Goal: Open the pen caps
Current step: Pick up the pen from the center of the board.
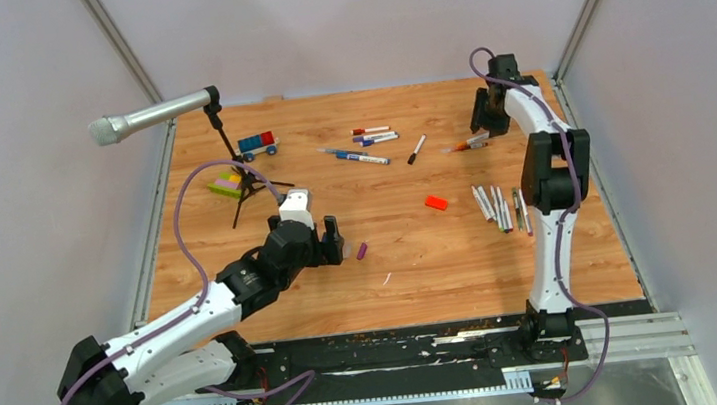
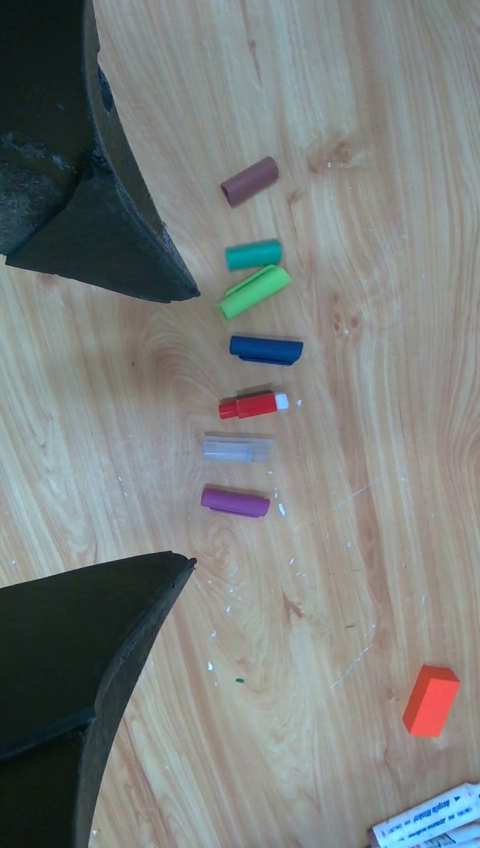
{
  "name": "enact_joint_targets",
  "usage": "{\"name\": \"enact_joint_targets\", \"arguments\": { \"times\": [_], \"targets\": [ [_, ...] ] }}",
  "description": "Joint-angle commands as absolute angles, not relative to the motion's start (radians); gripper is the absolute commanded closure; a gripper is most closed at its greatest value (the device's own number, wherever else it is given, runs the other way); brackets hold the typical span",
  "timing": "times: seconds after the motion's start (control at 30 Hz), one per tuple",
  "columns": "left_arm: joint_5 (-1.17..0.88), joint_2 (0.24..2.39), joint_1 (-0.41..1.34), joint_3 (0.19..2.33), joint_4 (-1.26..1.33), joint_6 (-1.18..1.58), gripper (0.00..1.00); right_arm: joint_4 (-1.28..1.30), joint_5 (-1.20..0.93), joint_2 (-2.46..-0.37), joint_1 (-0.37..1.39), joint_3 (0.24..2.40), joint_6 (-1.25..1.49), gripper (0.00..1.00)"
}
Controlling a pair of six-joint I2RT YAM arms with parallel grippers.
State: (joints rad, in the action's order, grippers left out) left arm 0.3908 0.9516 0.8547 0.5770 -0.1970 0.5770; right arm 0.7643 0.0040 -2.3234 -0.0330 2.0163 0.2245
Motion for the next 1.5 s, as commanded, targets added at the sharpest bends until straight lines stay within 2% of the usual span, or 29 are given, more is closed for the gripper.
{"name": "enact_joint_targets", "arguments": {
  "times": [0.0, 0.13, 0.27, 0.77, 1.17, 1.3, 1.47],
  "targets": [
    [0.395, 0.969, 0.848, 0.625, -0.163, 0.571, 0.0, 0.747, 0.098, -2.364, -0.009, 2.081, 0.299, 0.56],
    [0.392, 0.977, 0.848, 0.633, -0.17, 0.573, 0.0, 0.748, 0.168, -2.387, 0.027, 2.103, 0.302, 0.58],
    [0.397, 0.976, 0.848, 0.637, -0.175, 0.572, 0.0, 0.746, 0.151, -2.41, 0.038, 2.118, 0.301, 0.63],
    [0.401, 0.977, 0.847, 0.646, -0.188, 0.569, 0.0, 0.733, 0.117, -2.458, 0.068, 2.057, 0.272, 0.65],
    [0.397, 0.959, 0.847, 0.633, -0.187, 0.58, 0.0, 0.725, 0.06, -2.444, 0.122, 2.051, 0.193, 0.88],
    [0.391, 0.957, 0.847, 0.629, -0.18, 0.585, 0.0, 0.714, 0.017, -2.411, 0.128, 2.039, 0.187, 0.99],
    [0.38, 0.955, 0.847, 0.625, -0.167, 0.593, 0.0, 0.661, -0.11, -2.333, 0.127, 1.976, 0.197, 1.0]
  ]
}}
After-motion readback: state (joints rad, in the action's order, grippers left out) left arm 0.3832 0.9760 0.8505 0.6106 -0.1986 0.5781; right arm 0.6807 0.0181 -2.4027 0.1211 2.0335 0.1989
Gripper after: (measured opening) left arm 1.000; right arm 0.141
